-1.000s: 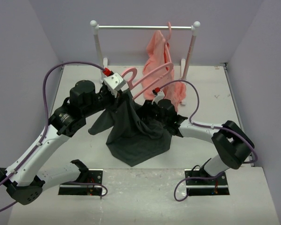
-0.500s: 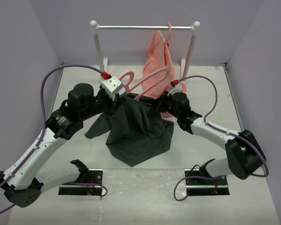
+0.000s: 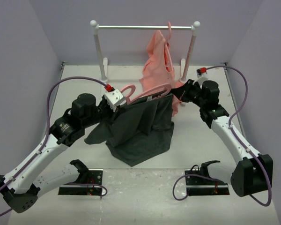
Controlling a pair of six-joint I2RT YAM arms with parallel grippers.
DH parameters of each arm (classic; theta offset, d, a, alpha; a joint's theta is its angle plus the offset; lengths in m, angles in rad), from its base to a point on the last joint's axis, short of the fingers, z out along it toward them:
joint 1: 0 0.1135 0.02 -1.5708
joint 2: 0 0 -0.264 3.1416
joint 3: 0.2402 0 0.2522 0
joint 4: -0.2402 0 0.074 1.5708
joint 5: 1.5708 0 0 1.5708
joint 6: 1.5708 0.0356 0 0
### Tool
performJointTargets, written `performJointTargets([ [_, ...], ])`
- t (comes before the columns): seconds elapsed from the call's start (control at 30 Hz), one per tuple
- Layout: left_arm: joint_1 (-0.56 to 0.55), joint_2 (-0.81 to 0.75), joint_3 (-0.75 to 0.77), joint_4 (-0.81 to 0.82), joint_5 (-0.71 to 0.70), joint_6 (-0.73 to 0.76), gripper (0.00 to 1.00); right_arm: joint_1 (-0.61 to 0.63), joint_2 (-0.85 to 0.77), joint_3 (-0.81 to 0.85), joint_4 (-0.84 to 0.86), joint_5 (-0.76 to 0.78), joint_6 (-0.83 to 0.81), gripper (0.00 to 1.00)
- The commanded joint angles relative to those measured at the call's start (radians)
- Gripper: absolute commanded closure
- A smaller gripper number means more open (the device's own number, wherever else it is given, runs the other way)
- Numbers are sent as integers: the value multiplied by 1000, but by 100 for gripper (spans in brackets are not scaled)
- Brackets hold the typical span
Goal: Place the t-shirt on the hanger
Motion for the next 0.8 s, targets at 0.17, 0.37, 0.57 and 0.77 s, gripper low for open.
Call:
performJointTargets([
  [0.17,7,-1,-28,28,-5,63,100,-48,-31,250,-283,-43,-160,100],
  [0.37,7,98,75,27,66,41,100,155,28,413,-475,-7,-272,100],
  [0.57,7,151,127,132,45,-31,100,314,57,460,-523,23,-277,96],
  [0.77,13,214,132,204,139,-59,100,357,41,480,-569,6,-307,56],
])
